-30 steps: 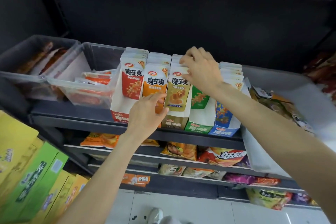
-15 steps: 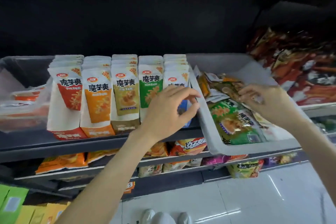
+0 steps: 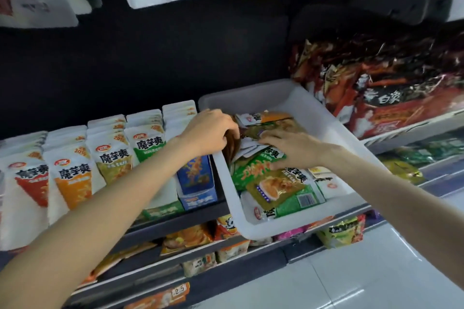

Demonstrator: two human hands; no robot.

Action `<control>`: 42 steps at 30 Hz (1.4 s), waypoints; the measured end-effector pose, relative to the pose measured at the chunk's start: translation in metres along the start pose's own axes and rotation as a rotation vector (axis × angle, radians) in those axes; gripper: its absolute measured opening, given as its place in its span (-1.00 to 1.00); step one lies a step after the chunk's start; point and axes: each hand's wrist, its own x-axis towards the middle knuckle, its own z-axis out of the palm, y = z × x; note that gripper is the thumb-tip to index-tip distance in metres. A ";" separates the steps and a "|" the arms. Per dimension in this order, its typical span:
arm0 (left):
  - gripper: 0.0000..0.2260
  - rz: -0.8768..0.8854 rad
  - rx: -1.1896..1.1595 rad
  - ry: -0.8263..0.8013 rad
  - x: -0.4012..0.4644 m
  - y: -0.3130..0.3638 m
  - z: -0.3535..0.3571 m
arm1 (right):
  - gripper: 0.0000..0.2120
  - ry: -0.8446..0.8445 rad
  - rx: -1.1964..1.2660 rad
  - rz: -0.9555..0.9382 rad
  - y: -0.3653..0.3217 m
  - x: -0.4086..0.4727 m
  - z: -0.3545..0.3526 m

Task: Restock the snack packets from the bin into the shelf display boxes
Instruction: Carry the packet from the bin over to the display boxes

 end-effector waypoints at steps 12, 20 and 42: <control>-0.81 0.355 0.256 -0.044 0.019 -0.007 -0.010 | -0.37 0.082 0.137 -0.069 0.001 -0.002 -0.010; -0.92 0.196 -0.295 0.550 0.002 0.004 -0.040 | -0.63 0.573 0.547 -0.045 -0.031 -0.030 -0.043; -0.69 -0.256 -1.333 0.320 -0.076 0.034 -0.047 | -0.66 1.169 0.102 -0.281 -0.056 -0.058 -0.032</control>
